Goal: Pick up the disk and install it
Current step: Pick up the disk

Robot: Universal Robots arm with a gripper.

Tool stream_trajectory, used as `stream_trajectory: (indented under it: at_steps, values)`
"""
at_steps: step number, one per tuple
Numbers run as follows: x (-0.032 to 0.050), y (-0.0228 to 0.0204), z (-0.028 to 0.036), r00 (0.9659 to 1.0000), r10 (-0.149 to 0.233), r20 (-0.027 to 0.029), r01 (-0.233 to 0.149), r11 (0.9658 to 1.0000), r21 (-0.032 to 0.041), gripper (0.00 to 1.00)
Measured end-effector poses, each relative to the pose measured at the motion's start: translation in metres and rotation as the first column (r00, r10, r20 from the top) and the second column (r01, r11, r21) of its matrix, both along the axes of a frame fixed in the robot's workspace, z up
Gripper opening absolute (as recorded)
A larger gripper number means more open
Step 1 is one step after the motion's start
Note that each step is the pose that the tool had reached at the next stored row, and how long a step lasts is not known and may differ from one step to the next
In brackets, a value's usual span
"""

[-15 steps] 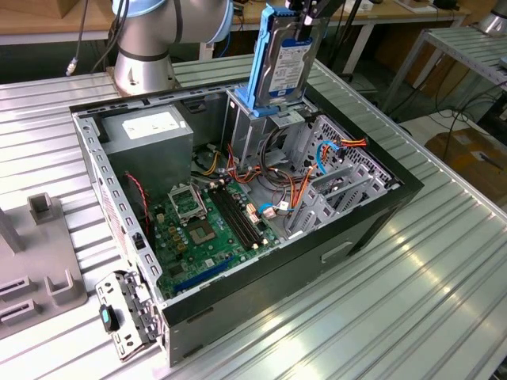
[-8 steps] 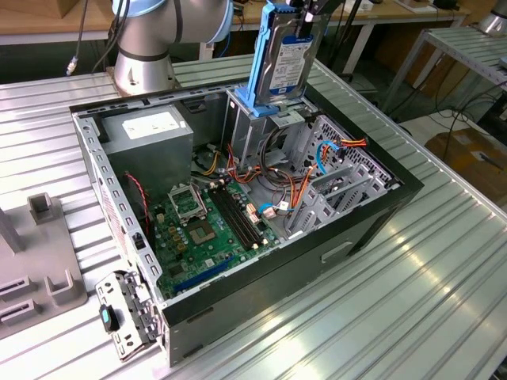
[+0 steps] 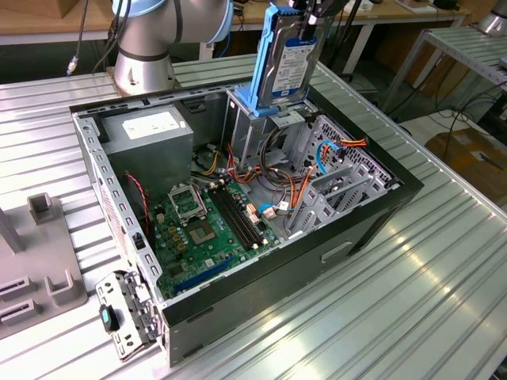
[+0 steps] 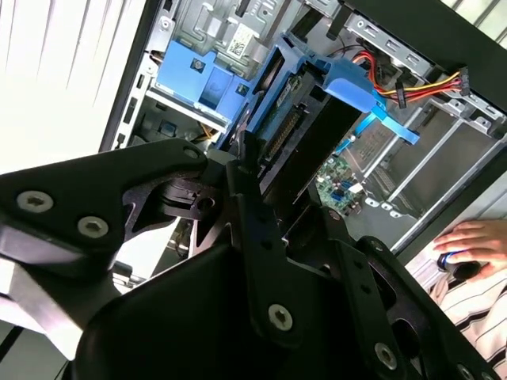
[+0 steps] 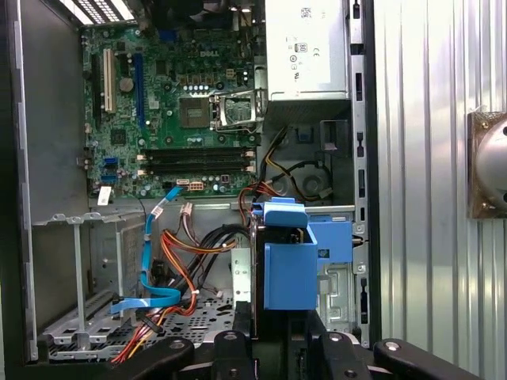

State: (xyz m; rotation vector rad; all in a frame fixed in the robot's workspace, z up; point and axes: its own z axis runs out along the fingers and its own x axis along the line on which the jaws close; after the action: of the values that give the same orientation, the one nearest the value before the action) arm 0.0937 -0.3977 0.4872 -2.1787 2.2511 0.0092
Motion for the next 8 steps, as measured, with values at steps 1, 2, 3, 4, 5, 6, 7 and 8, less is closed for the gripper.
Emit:
stream_trajectory:
  at_steps: [1, 2, 3, 4, 5, 6, 7, 8]
  values:
    - [0.0000, -0.0001, 0.0000, 1.0000, 0.000, 0.0000, 0.000, 1.0000, 0.0000, 0.35]
    - [0.0000, -0.0003, 0.0001, 1.0000, 0.000, 0.0000, 0.000, 1.0000, -0.0002, 0.35]
    - [0.0000, -0.0007, 0.0000, 1.0000, 0.000, 0.0000, 0.000, 1.0000, 0.0000, 0.35]
    - [0.0000, -0.0010, 0.0000, 1.0000, 0.000, 0.0000, 0.000, 1.0000, -0.0001, 0.35]
    - [0.0000, -0.0017, 0.0000, 1.0000, 0.000, 0.0000, 0.000, 1.0000, -0.0001, 0.35]
    - [0.0000, -0.0030, 0.0001, 1.0000, 0.000, 0.0000, 0.000, 1.0000, -0.0001, 0.35]
    - [0.0000, -0.0041, 0.0001, 1.0000, 0.000, 0.0000, 0.000, 1.0000, -0.0002, 0.35]
    - [0.0000, -0.0050, 0.0001, 1.0000, 0.000, 0.0000, 0.000, 1.0000, -0.0002, 0.35]
